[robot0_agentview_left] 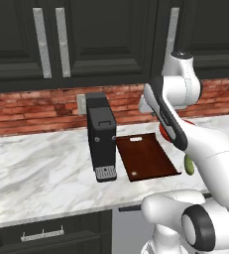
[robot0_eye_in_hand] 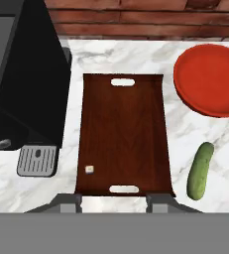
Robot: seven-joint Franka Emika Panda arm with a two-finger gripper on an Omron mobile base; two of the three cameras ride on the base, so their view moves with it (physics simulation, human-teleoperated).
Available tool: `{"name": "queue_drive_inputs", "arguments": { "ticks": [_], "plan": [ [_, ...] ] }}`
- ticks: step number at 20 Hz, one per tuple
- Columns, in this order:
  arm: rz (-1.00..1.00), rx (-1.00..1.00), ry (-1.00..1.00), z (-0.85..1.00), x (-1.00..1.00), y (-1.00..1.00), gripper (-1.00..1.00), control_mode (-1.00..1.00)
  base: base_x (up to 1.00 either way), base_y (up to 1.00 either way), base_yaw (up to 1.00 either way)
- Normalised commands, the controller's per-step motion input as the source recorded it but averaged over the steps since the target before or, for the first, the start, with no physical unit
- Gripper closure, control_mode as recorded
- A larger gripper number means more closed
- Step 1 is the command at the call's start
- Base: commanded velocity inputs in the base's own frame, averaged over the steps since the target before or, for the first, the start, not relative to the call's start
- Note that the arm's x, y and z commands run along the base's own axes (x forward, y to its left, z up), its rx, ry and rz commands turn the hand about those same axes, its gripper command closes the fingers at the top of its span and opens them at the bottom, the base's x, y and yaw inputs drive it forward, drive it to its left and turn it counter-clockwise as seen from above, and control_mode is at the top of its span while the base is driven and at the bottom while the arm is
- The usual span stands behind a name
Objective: Place the two vegetables and bowl onto the tray for setting up a vegetable dip station.
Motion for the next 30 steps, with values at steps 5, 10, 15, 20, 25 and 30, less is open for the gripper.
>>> {"name": "queue_drive_inputs", "arguments": {
  "ticks": [5, 10, 15, 20, 25, 30],
  "plan": [
    [0.0, 0.0, 0.0, -0.09, 0.04, -0.13, -1.0, -1.0, 0.0, 0.0, 0.0],
    [0.01, -0.03, -0.04, -0.17, 0.05, -0.16, -1.0, -1.0, 0.0, 0.0, 0.0],
    [-0.02, -0.04, 0.03, -0.26, 0.13, -0.31, -1.0, -1.0, 0.0, 0.0, 0.0],
    [-0.01, -0.01, 0.01, -0.33, 0.39, -0.22, -1.0, -1.0, 0.0, 0.0, 0.0],
    [0.0, 0.0, -0.02, -0.31, 0.48, -0.22, -1.0, -1.0, 0.0, 0.0, 0.0],
    [0.0, -0.01, 0.02, -0.19, 0.44, -0.27, -1.0, -1.0, 0.0, 0.0, 0.0]
  ]
}}
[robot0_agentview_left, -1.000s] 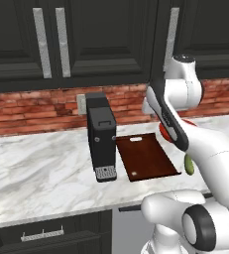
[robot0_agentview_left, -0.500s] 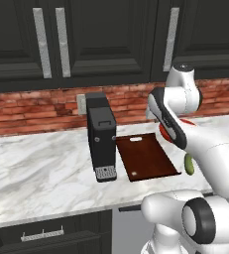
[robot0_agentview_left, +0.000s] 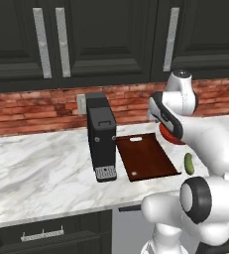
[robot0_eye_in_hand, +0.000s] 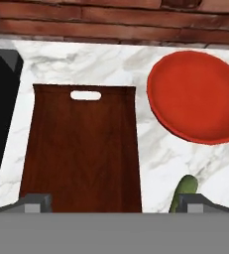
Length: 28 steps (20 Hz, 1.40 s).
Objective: Place the two vegetables and bowl onto the tray for setting up a vegetable dip station.
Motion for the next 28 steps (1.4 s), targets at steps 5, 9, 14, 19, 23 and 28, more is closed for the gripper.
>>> {"name": "queue_drive_inputs", "arguments": {
  "ticks": [5, 9, 14, 19, 23, 28],
  "plan": [
    [0.0, -0.03, 0.0, -0.26, 0.35, -0.28, -1.0, -1.0, 0.0, 0.0, 0.0],
    [0.0, -0.05, 0.01, -0.3, 0.34, -0.24, -1.0, -1.0, 0.0, 0.0, 0.0],
    [0.0, -0.06, 0.02, -0.27, 0.32, -0.21, -1.0, -1.0, 0.0, 0.0, 0.0],
    [0.0, -0.04, 0.01, -0.28, 0.27, -0.23, -1.0, -1.0, 0.0, 0.0, 0.0],
    [0.0, -0.01, 0.04, -0.16, 0.23, -0.26, -1.0, -1.0, 0.0, 0.0, 0.0],
    [0.0, 0.0, 0.01, -0.16, 0.18, -0.22, -1.0, -1.0, 0.0, 0.0, 0.0]
  ]
}}
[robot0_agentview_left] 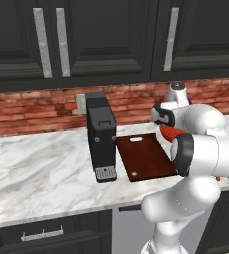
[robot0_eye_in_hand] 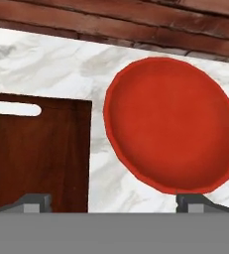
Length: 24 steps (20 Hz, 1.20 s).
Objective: Place the two vegetables and bowl onto the tray for setting up a vegetable dip station.
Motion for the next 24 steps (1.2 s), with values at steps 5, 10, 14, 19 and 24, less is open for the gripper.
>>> {"name": "queue_drive_inputs", "arguments": {
  "ticks": [5, 10, 14, 19, 24],
  "plan": [
    [0.02, 0.0, 0.06, -0.26, 0.37, -0.22, -1.0, -1.0, 0.0, 0.0, 0.0],
    [0.03, 0.0, 0.05, -0.26, 0.37, -0.07, -1.0, -1.0, 0.0, 0.0, 0.0],
    [0.05, 0.0, 0.01, -0.25, 0.33, 0.0, -1.0, -1.0, 0.0, 0.0, 0.0],
    [0.02, 0.0, 0.05, -0.21, 0.14, -0.01, -1.0, -1.0, 0.0, 0.0, 0.0],
    [0.0, 0.0, 0.07, -0.28, 0.02, -0.02, -1.0, -1.0, 0.0, 0.0, 0.0]
  ]
}}
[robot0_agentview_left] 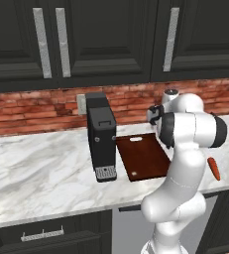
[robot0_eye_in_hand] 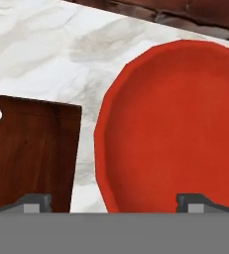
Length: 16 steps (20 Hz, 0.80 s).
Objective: Place the two vegetables and bowl onto the tray for setting up a vegetable dip station.
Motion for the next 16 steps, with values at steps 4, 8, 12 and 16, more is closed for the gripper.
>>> {"name": "queue_drive_inputs", "arguments": {
  "ticks": [4, 8, 12, 16],
  "plan": [
    [-0.02, 0.0, 0.06, -0.24, 0.02, 0.0, -1.0, -1.0, 0.0, 0.0, 0.0],
    [-0.03, 0.0, 0.03, -0.23, 0.04, -0.02, -1.0, -1.0, 0.0, 0.0, 0.0],
    [-0.02, 0.0, 0.02, -0.17, 0.01, -0.07, -1.0, -1.0, 0.0, 0.0, 0.0],
    [-0.01, 0.01, 0.01, -0.11, 0.0, -0.05, -1.0, -1.0, 0.0, 0.0, 0.0]
  ]
}}
